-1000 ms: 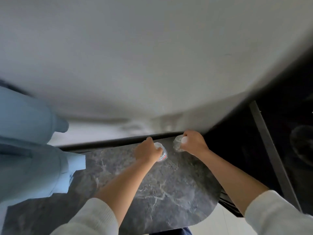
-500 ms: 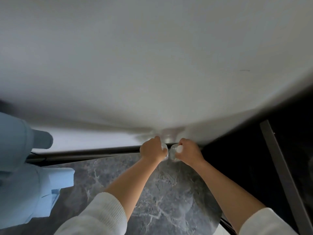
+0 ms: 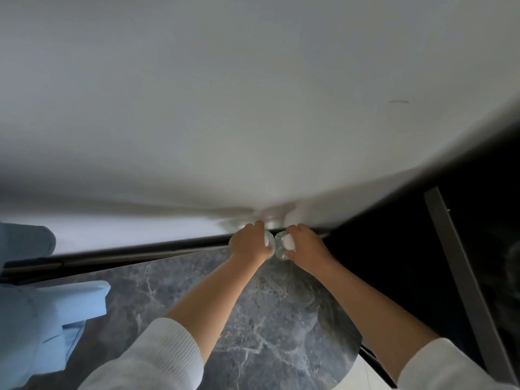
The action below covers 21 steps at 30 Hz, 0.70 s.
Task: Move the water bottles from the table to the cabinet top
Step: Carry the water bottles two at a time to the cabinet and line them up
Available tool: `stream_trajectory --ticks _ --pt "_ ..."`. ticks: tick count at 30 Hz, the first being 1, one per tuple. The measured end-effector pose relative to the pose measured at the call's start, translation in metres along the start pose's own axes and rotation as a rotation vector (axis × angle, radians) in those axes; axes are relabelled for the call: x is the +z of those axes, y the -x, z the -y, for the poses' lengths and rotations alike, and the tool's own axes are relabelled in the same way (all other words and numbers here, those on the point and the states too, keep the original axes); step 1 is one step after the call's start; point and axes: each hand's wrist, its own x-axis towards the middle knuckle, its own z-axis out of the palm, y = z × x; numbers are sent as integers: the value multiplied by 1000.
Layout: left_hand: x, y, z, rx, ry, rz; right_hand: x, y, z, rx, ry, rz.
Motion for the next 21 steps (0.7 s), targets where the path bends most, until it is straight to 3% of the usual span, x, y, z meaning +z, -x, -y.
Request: stream_trajectory --ticks 7,21 --pt "1 4 11 121 -103 11 0 1 0 -36 -2 10" --pt "7 2 14 106 -76 -10 -5 -6 -1 -55 -6 33"
